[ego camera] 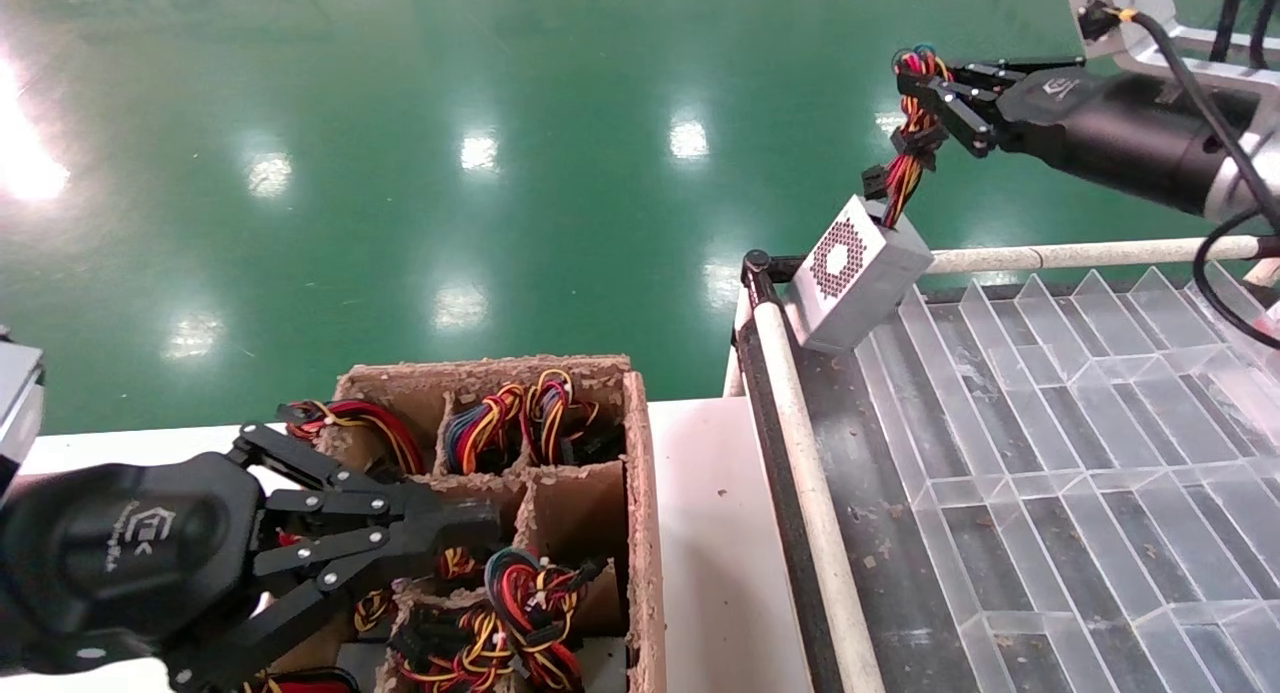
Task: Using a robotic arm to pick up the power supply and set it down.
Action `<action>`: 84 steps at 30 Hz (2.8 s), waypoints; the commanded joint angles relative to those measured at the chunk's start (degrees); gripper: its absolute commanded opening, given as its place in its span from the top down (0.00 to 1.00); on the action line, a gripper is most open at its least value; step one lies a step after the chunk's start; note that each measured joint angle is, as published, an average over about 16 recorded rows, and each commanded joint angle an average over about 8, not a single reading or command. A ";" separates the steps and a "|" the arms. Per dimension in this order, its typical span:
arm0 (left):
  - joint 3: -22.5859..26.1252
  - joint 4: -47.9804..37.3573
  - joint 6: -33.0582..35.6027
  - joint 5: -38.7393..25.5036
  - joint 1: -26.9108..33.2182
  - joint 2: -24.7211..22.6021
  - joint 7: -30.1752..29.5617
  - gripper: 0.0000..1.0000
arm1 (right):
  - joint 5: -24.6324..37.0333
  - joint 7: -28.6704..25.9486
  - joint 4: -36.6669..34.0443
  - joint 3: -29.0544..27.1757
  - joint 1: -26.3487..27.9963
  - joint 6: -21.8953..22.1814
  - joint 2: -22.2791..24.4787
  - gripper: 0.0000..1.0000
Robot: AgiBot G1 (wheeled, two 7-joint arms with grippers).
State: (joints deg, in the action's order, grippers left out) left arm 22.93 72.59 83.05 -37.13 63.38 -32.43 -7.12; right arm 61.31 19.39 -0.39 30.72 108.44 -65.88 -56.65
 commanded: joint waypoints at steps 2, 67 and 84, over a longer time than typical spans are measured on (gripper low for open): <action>0.00 0.00 0.00 0.00 0.00 0.00 0.00 1.00 | -0.24 0.45 0.03 -0.16 -0.18 2.31 -1.08 1.00; 0.01 -0.02 -0.02 0.02 0.00 0.01 0.02 1.00 | 6.58 -0.44 6.04 4.50 2.78 -0.73 -8.21 0.00; 0.02 -0.03 -0.01 0.02 0.00 0.01 0.02 0.00 | -1.20 -9.38 26.47 -1.25 -12.17 -6.40 0.78 0.00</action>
State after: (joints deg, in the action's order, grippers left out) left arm 22.95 72.55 83.04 -37.11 63.39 -32.42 -7.10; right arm 60.13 10.03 26.03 29.49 96.30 -72.27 -55.90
